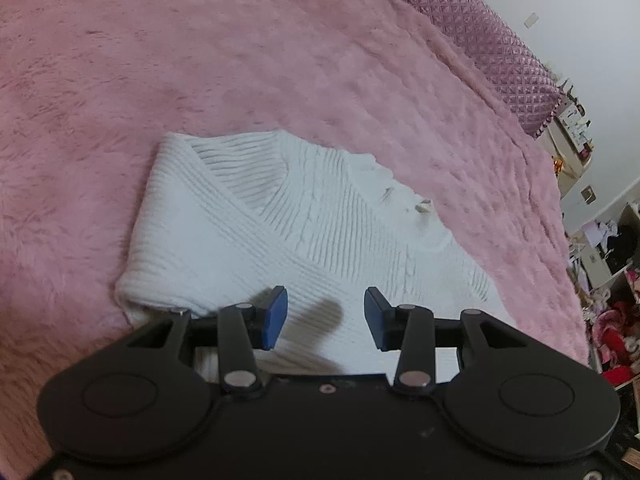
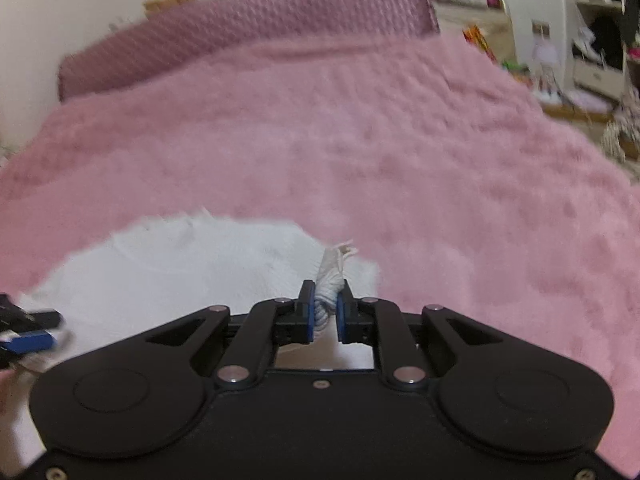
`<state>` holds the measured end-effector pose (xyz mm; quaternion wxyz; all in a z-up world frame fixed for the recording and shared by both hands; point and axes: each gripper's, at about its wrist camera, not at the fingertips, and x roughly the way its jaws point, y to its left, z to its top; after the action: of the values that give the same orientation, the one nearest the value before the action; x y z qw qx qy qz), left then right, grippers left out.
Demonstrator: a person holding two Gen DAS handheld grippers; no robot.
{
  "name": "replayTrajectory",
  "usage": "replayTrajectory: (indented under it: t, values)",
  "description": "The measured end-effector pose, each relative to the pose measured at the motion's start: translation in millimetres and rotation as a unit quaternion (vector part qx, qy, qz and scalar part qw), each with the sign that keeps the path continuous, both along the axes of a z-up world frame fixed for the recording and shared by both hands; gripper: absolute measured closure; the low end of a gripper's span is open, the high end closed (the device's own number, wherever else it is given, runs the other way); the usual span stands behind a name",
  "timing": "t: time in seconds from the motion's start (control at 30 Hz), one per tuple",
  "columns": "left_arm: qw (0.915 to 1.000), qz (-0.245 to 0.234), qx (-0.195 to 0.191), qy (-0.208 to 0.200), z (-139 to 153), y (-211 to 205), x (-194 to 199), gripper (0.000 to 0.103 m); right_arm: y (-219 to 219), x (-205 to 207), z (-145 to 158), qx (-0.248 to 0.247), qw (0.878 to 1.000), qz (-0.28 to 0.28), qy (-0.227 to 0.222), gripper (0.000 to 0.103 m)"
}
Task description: Fold small clothes
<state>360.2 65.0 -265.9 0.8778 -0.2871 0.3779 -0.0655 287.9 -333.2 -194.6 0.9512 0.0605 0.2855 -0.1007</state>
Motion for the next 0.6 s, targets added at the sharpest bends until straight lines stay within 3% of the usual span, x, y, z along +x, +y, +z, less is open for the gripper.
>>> replayTrajectory:
  t: [0.1, 0.17, 0.2, 0.23, 0.33, 0.43, 0.6]
  values:
    - [1.0000, -0.001, 0.007, -0.004, -2, -2, -1, 0.059, -9, 1, -20, 0.017, 0.999, -0.008, 0.026, 0.092]
    - [1.0000, 0.002, 0.004, -0.008, 1, -1, -3, 0.060, -6, -3, -21, -0.004, 1.000, -0.009, 0.019, 0.085]
    - [0.9999, 0.004, 0.000, -0.012, 5, 1, -5, 0.060, -5, -6, -19, -0.015, 1.000, -0.022, 0.015, 0.063]
    - [0.9997, 0.006, -0.003, -0.021, 10, 3, -8, 0.060, -5, -10, -15, -0.024, 0.999, -0.034, 0.005, 0.050]
    - [0.9984, 0.012, 0.019, -0.051, 26, 5, -15, 0.059, 6, -23, 0, -0.052, 0.998, -0.023, -0.038, 0.050]
    - [0.9975, 0.013, 0.035, -0.061, 34, 7, -16, 0.058, 19, -22, 9, -0.065, 0.996, 0.025, -0.063, 0.050]
    - [0.9991, 0.016, 0.040, -0.007, 11, 10, 2, 0.058, 31, 5, -4, -0.046, 0.997, 0.055, -0.015, 0.055]
